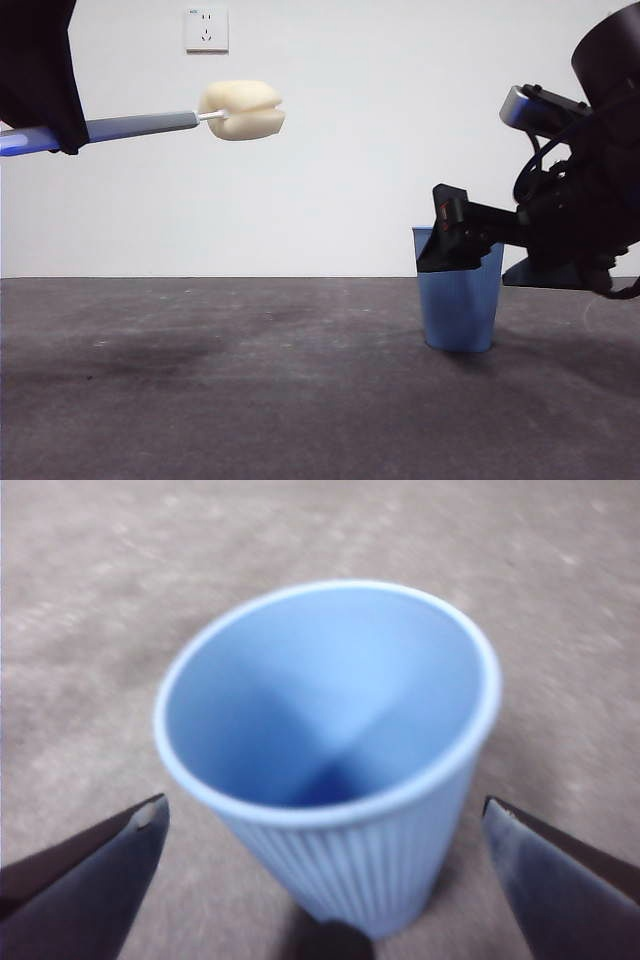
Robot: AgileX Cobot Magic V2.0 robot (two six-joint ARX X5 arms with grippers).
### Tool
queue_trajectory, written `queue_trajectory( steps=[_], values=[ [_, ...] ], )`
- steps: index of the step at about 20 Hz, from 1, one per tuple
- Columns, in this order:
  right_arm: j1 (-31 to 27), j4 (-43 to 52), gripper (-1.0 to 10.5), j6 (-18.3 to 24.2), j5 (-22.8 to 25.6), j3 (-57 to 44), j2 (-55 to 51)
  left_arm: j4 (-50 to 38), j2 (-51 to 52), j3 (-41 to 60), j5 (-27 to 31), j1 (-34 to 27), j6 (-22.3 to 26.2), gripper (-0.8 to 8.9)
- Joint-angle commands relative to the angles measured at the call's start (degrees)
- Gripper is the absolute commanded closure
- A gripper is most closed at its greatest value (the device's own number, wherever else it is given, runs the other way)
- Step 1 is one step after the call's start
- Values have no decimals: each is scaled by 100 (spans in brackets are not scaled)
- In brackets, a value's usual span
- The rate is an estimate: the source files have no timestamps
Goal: Pick up the cup brush,pick up the cup,insert the brush into the cup,clean the cup,put the cup brush back,put the cup back to the fixed position on the table
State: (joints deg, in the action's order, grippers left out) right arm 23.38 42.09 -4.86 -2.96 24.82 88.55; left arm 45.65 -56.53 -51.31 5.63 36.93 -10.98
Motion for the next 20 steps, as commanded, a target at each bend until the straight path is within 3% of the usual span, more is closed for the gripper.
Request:
queue_trajectory(
  steps=[1, 7, 9, 13, 17, 19, 20],
  values=[
    [-20, 339, 322, 50, -9, -50, 299, -20, 9, 13, 20, 22, 4, 822],
    [-20, 1121, 424, 46, 7, -11, 752, -20, 9, 13, 20, 22, -85, 822],
    [-35, 1154, 583, 46, 11, 17, 798, -17, 9, 13, 20, 22, -85, 822],
    [-46, 1174, 752, 52, 17, 28, 822, -13, 9, 13, 17, 24, -85, 822],
    [-46, 1193, 831, 63, 13, 28, 822, -9, 9, 13, 17, 22, -83, 822],
    [-46, 1228, 963, 92, 11, 26, 807, 7, 9, 13, 17, 22, -79, 822],
    [-46, 1231, 962, 90, 9, 28, 761, 26, 9, 13, 20, 22, -57, 822]
  ],
)
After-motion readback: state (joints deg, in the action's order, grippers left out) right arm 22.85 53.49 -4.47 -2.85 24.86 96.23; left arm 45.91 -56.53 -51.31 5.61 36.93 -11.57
